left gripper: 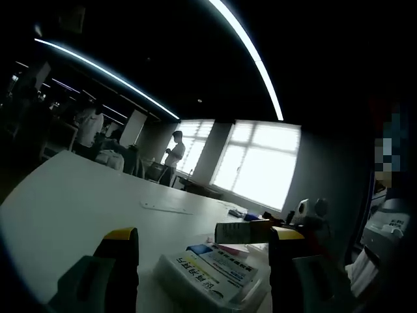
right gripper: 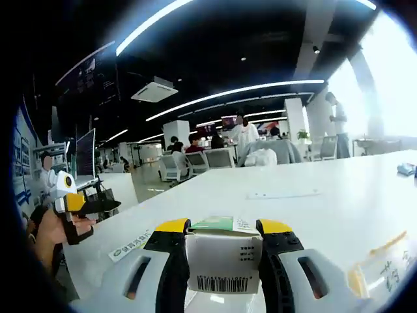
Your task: Arrange the small medicine boxes into an aligned row inside the storage area until every box is upright, visible, and separated from the surrounding clutter.
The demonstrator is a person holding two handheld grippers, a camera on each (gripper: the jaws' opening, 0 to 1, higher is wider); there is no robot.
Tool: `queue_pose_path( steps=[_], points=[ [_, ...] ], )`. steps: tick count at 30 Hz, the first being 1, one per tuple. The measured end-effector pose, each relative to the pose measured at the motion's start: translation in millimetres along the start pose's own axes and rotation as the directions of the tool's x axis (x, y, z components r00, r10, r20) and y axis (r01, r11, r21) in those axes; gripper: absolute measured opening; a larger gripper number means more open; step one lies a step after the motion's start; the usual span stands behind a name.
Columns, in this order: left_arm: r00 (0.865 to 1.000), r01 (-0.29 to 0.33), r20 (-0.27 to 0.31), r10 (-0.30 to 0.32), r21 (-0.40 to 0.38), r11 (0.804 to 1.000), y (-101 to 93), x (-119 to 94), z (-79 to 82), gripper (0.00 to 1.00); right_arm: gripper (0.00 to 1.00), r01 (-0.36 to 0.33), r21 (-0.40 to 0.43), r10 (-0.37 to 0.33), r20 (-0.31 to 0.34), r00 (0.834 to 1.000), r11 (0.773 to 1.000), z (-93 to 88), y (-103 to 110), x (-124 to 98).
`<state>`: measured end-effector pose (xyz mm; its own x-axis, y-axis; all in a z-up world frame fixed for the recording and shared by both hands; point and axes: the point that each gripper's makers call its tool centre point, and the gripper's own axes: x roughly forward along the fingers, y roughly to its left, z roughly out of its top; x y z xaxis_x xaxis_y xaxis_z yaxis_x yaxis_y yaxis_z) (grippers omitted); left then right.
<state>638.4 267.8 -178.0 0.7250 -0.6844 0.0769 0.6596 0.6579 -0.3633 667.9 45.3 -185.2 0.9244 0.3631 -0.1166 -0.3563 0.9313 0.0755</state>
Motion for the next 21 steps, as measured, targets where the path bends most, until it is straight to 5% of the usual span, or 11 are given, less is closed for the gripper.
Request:
queue_pose_path(
  steps=[5,15,21],
  points=[
    [1.0,-0.004,-0.002,0.004,-0.004,1.0,1.8,-6.1,-2.2,0.82,0.38,0.026,-0.077,-0.028,-0.025,0.999,0.997,-12.2,9.0,7.6],
    [1.0,-0.014,-0.003,0.014,-0.005,1.0,4.7,-16.0,-1.4,0.82,0.38,0.057,-0.083,-0.065,-0.099,0.993,0.995,-41.6,8.5,18.6],
    [1.0,-0.016,0.003,0.016,-0.011,1.0,8.0,-15.8,-1.0,0.82,0.4,-0.036,-0.151,0.019,-0.113,0.993,0.988,-43.3,18.9,20.3]
  ],
)
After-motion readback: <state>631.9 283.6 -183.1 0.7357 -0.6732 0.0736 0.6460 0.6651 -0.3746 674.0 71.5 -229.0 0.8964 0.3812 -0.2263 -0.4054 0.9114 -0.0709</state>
